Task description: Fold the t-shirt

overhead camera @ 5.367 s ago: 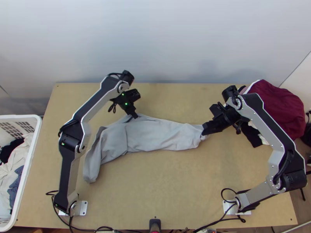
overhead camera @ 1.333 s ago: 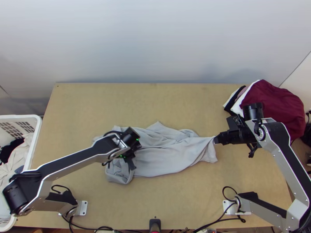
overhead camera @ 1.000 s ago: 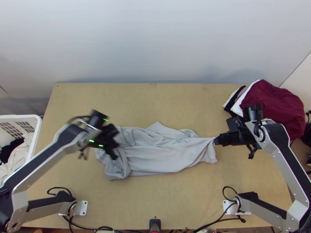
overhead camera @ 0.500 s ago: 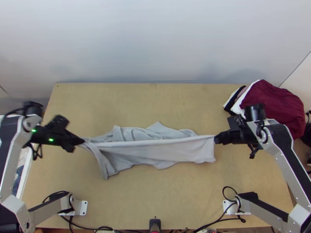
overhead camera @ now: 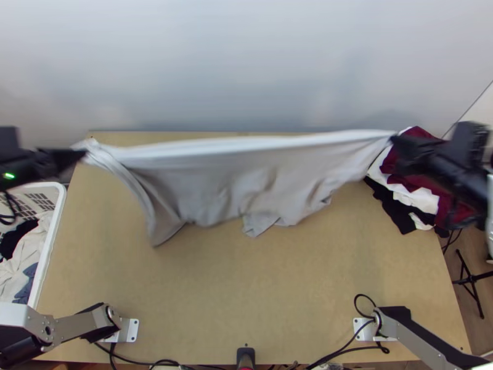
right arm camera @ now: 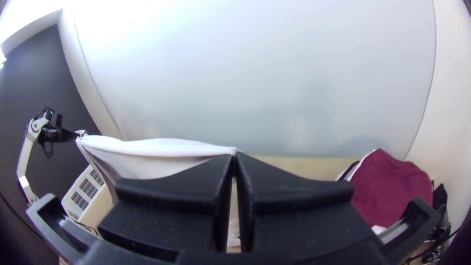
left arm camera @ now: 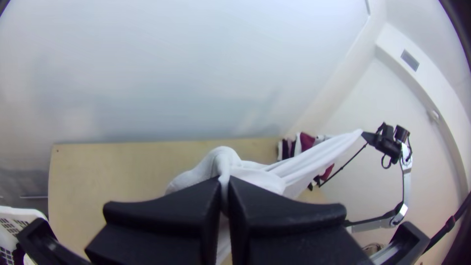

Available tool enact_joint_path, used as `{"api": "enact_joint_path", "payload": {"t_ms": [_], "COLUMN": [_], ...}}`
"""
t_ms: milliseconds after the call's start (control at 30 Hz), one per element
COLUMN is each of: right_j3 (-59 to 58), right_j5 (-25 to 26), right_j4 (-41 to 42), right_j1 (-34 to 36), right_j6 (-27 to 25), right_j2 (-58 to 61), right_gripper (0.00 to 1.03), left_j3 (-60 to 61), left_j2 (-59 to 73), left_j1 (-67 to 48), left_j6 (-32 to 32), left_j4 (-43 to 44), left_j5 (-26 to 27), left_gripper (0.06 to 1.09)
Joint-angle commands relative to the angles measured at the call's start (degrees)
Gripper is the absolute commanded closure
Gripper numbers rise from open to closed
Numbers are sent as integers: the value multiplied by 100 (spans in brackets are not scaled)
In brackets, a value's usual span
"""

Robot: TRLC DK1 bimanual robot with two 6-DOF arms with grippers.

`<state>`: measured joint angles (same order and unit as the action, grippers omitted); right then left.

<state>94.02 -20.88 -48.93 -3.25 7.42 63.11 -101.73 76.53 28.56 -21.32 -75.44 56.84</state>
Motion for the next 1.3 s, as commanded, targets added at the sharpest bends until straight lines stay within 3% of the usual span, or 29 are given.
{"api": "enact_joint_path", "payload": {"t_ms": [0, 133, 233, 333, 400, 567, 700, 767, 800, 867, 900, 967, 1033, 1267], "right_j3": [881, 767, 794, 1136, 1233, 328, -498, -859, -999, -1219, -1325, -1465, -1544, -1527], "right_j5": [172, 295, 172, 85, 85, 23, -267, -276, -276, -302, -302, -311, -311, -302], "right_j4": [428, 489, 454, 454, 463, 437, 208, 138, 111, 103, 103, 111, 147, 155], "right_j1": [579, 790, 667, 667, 685, 483, 360, 360, 351, 272, 193, 96, 43, 131], "right_j6": [840, 875, 866, 910, 928, 910, 866, 831, 814, 761, 717, 691, 655, 550], "right_j2": [-308, -466, -475, -493, -528, -800, -1214, -1363, -1398, -1451, -1451, -1416, -1345, -1205], "right_gripper": [99, 99, 100, 100, 100, 100, 100, 100, 100, 100, 100, 100, 100, 100], "left_j3": [-1217, -927, -945, -1279, -1244, 171, 1129, 1455, 1630, 2070, 2307, 2571, 2580, 1173], "left_j2": [160, 108, 2, -130, -279, -850, -1369, -1510, -1492, -1422, -1316, -991, -543, 1672], "left_j1": [976, 1205, 1179, 1117, 1108, 880, 256, -597, -1353, -2794, -3462, -4376, -5062, -6714], "left_j6": [998, 1139, 1350, 2431, 2958, 2906, 2809, 2686, 2633, 2334, 2167, 1939, 1807, 1367], "left_j4": [381, 671, 820, 1532, 2139, 2798, 2824, 2824, 2824, 2833, 2851, 2938, 3026, 2754], "left_j5": [1031, 1154, 1585, 2200, 2279, 2270, 2226, 1637, 1057, -349, -859, -1289, -1448, -3522], "left_gripper": [95, 95, 93, 92, 92, 92, 92, 88, 78, 46, 36, 13, 11, 11]}}
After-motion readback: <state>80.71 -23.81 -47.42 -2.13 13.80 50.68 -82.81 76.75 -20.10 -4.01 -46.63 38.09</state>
